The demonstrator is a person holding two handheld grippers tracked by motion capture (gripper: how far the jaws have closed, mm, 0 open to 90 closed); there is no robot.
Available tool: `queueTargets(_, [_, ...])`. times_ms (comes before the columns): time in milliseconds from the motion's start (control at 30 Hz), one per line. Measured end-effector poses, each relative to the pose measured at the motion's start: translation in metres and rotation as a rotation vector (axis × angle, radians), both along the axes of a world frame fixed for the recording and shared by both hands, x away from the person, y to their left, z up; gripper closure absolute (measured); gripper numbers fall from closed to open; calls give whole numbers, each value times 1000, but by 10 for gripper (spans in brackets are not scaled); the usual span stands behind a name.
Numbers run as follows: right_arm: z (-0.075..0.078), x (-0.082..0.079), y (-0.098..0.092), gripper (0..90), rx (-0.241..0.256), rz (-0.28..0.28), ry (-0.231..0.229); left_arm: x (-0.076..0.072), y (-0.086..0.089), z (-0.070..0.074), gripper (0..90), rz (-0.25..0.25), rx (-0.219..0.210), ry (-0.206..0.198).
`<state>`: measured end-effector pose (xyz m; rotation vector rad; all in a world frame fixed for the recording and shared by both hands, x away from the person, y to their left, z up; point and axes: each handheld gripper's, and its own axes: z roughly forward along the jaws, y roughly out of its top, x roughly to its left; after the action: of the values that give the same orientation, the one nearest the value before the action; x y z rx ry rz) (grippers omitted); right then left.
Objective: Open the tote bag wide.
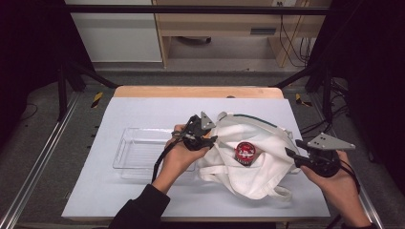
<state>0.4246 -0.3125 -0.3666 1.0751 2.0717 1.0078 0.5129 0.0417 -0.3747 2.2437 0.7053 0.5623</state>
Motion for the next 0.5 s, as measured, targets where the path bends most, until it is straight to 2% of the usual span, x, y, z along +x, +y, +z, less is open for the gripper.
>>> queueTargets(67, [-3, 5, -7, 533, 4, -33, 9, 1, 0, -1, 520, 8, 4, 2])
queueTargets(200, [-9, 11, -15, 578, 7, -45, 30, 3, -4, -4, 534, 10, 17, 20])
queueTargets(300, [-13, 13, -17, 641, 0, -41, 49, 5, -5, -9, 606, 2, 21, 44])
queueTargets(367, [-16, 14, -18, 700, -3, -41, 65, 4, -6, -10, 686, -2, 36, 45])
queueTargets(500, [-23, 18, -20, 816, -18, -35, 94, 3, -8, -15, 783, -10, 69, 52])
